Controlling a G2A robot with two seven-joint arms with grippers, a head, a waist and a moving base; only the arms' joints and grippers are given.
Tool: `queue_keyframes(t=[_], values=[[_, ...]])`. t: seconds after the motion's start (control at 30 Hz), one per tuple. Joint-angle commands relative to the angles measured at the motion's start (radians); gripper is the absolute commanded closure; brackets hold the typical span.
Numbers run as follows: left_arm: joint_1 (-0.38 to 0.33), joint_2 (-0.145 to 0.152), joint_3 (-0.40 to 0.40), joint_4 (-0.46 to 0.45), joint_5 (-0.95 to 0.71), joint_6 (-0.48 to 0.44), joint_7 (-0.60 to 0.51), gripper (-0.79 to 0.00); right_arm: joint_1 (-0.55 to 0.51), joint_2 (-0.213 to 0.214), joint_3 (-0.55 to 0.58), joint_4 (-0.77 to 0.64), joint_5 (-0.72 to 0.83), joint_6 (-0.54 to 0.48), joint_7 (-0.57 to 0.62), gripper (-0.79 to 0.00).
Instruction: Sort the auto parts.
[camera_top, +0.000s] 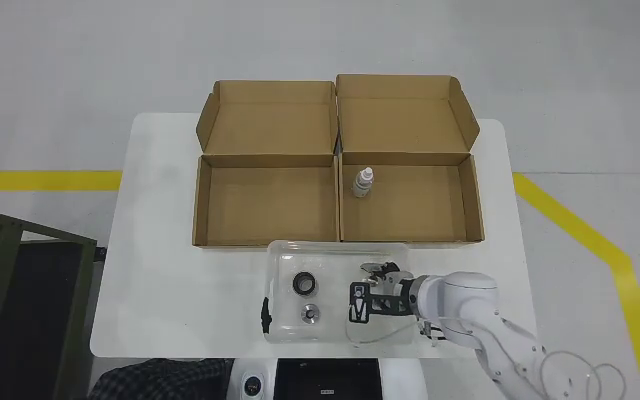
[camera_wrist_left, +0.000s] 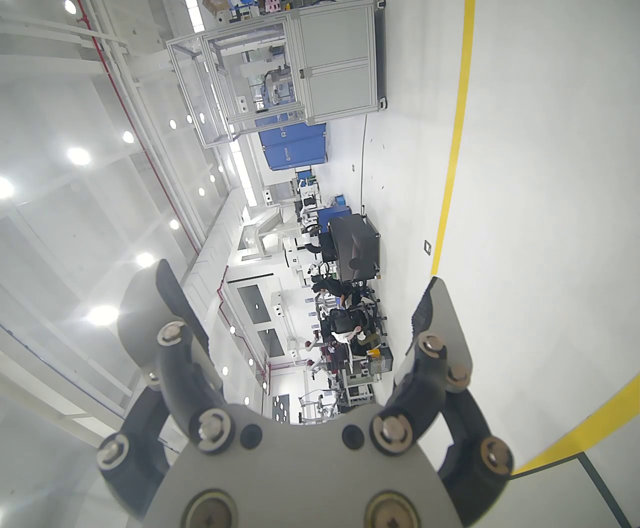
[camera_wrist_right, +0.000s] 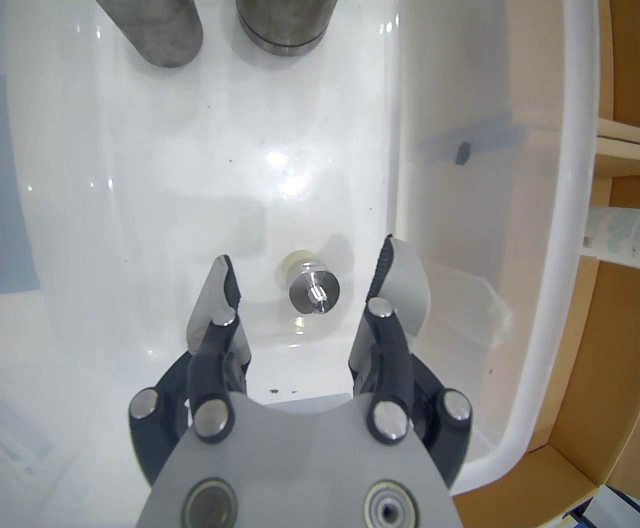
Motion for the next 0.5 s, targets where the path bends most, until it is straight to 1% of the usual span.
queue_keyframes(t=[0.0, 0.07, 0.2, 0.3, 0.4, 0.47], values=[[0.0, 0.0, 0.0, 0.0, 0.0, 0.0, 0.0, -0.785, 0.004, -0.001, -0.009, 0.003, -0.007, 0.006, 0.009, -0.388], [0.0, 0.0, 0.0, 0.0, 0.0, 0.0, 0.0, -0.785, 0.007, -0.002, -0.016, 0.006, -0.016, 0.014, 0.017, -0.376], [0.0, 0.0, 0.0, 0.0, 0.0, 0.0, 0.0, -0.785, 0.013, -0.004, -0.029, 0.008, -0.019, 0.022, 0.023, -0.292], [0.0, 0.0, 0.0, 0.0, 0.0, 0.0, 0.0, -0.785, 0.015, -0.004, -0.035, 0.005, -0.019, 0.024, 0.027, -0.166], [0.0, 0.0, 0.0, 0.0, 0.0, 0.0, 0.0, -0.785, 0.017, -0.004, -0.037, 0.001, -0.015, 0.025, 0.027, -0.006], [0.0, 0.0, 0.0, 0.0, 0.0, 0.0, 0.0, -0.785, 0.018, -0.004, -0.035, -0.003, -0.01, 0.023, 0.025, 0.0]])
